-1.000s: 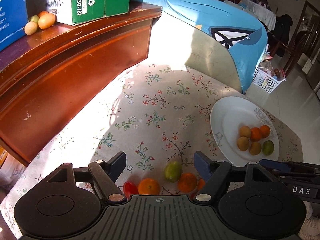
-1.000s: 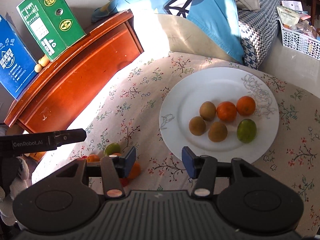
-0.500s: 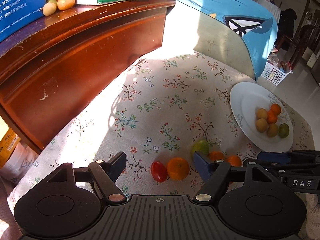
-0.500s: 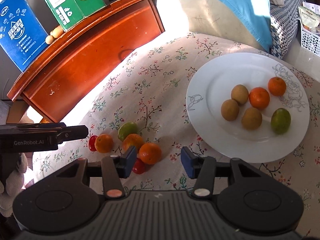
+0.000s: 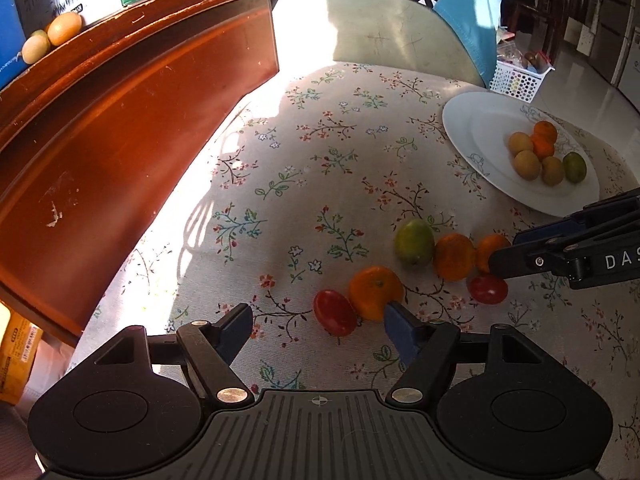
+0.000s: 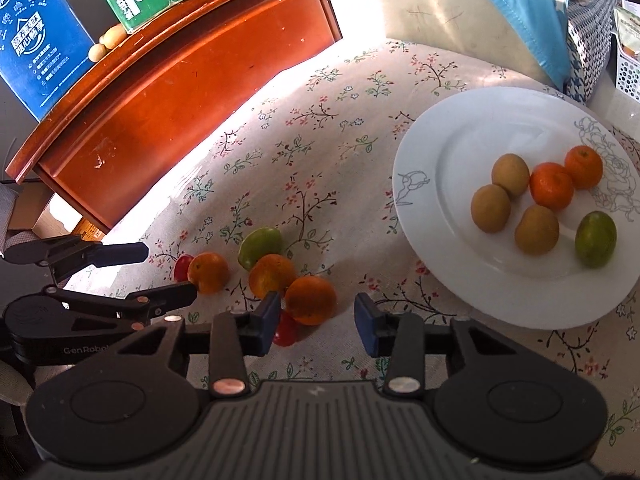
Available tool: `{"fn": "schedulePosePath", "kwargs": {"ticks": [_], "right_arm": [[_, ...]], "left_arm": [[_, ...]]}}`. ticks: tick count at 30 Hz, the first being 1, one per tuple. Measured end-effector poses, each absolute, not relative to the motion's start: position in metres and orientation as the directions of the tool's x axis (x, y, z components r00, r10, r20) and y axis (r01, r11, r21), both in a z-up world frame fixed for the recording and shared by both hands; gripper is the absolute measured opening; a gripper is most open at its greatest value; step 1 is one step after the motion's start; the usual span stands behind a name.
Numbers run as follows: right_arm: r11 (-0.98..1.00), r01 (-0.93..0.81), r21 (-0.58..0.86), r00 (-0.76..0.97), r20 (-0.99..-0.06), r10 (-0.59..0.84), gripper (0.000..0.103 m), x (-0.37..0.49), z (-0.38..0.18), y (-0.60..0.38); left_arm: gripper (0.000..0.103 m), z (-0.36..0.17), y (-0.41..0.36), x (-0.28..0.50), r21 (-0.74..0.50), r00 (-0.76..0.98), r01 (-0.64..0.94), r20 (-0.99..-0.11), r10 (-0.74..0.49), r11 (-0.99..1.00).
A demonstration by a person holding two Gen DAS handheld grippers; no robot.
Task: Organize fruits
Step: 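Grasp a red tomato with the left tool while the right tool grasps a tangerine, then carry the tomato and tangerine onto the white plate and open both tools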
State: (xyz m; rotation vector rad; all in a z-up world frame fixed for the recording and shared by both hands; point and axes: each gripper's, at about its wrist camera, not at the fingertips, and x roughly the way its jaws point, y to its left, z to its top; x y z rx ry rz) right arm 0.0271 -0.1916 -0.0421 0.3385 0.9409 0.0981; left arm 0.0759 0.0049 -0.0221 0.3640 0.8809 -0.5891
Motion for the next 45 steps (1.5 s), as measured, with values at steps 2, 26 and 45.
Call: {"fn": "schedulePosePath", "kwargs": {"ticks": [2,26,45], "right_arm": [[0.944,0.059,0.325,0.584,-0.778,0.231,0.040,0.029,-0.043,-0.190],[0.945,0.056,0.322,0.589,-0.775,0.228,0.029,0.033,-0.045,-0.189],[0.937,0.080,0.339,0.590,-0.774,0.229,0.029,0.033,-0.046,-0.192]], "left_arm": [[0.072,-0.023,0.004,0.076,0.052,0.487,0.630,-0.803,-0.342,0.775],[0.029,-0.028,0.000,0.077,0.049,0.455,0.679,-0.811,-0.367,0.732],[0.028,-0.033,0.002,0.079,0.030,0.466,0.643,-0.808,-0.360,0.765]]}}
